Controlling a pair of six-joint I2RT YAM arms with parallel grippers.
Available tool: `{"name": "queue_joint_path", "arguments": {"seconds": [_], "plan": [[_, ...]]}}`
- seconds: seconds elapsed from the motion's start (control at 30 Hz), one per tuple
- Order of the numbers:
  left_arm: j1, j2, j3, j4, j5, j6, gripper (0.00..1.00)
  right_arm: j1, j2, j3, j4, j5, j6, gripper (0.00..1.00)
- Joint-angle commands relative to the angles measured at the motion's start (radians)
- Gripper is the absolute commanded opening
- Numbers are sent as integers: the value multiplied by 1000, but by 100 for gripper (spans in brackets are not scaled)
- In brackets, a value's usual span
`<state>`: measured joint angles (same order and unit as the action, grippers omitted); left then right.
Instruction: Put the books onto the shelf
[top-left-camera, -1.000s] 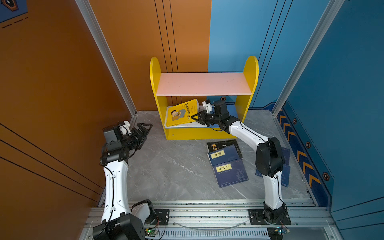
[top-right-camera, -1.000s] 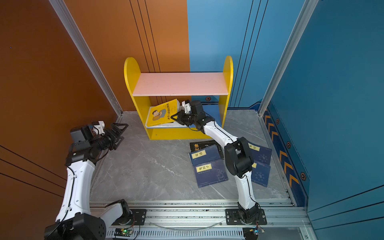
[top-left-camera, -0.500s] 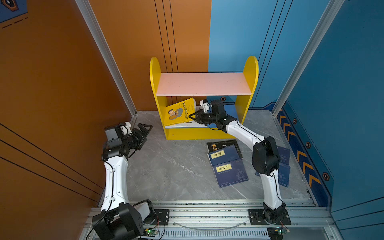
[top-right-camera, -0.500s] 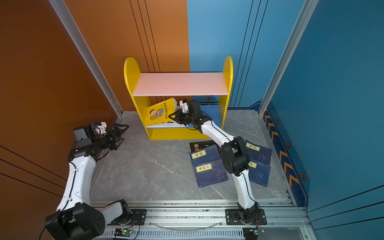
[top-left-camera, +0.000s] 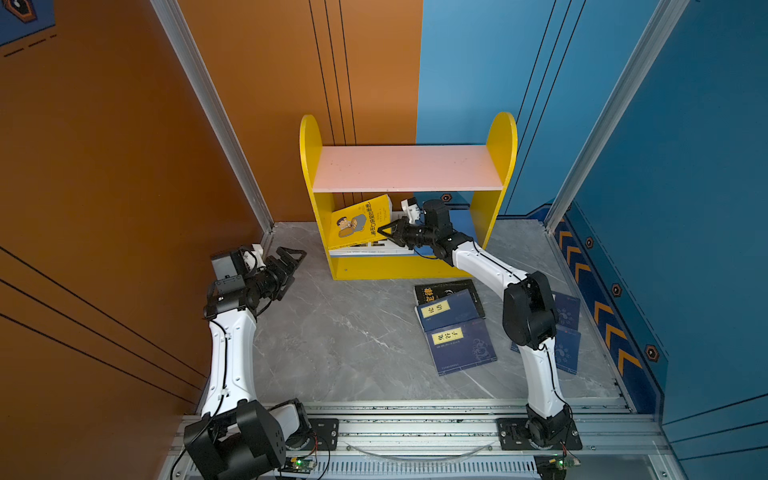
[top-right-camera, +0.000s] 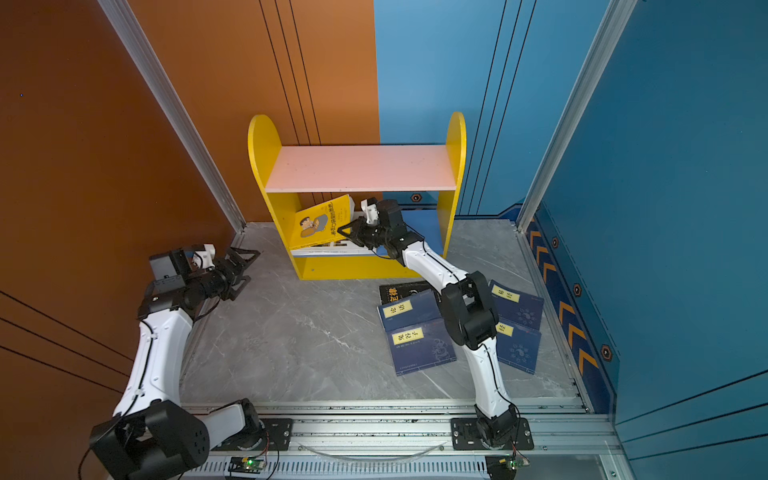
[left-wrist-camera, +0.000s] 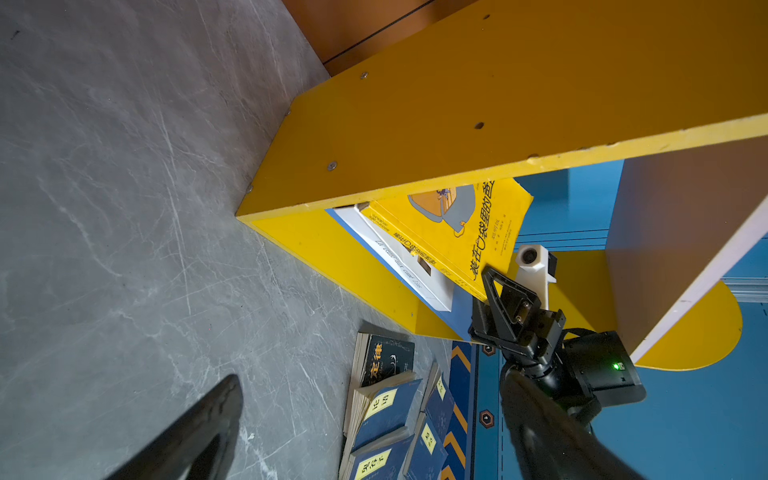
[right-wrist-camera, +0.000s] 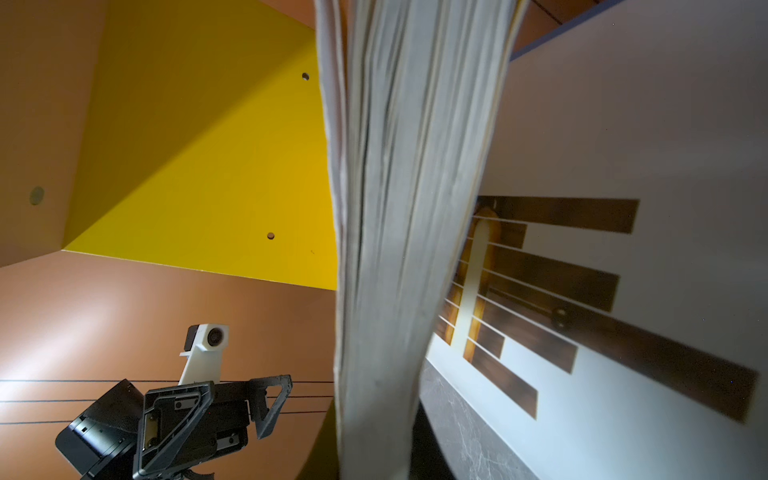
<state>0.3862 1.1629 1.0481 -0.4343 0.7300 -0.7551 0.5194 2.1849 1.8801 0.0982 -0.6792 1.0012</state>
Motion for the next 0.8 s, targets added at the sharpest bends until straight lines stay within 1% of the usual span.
{"name": "queue_joint_path", "arguments": {"seconds": [0.0,0.33,0.63,0.77], "plan": [[7,3,-11,17,25,19,98,2,-4,4,125,-5,24,10],[6,5,-11,17,16,17,98,4,4,6,77,-15,-5,10],[-4,22,-11,23,11,8,98,1,6,2,102,-54,18,10],[-21,27,-11,27,5,13,98,-4,1,-2,98,-52,18,10]]}}
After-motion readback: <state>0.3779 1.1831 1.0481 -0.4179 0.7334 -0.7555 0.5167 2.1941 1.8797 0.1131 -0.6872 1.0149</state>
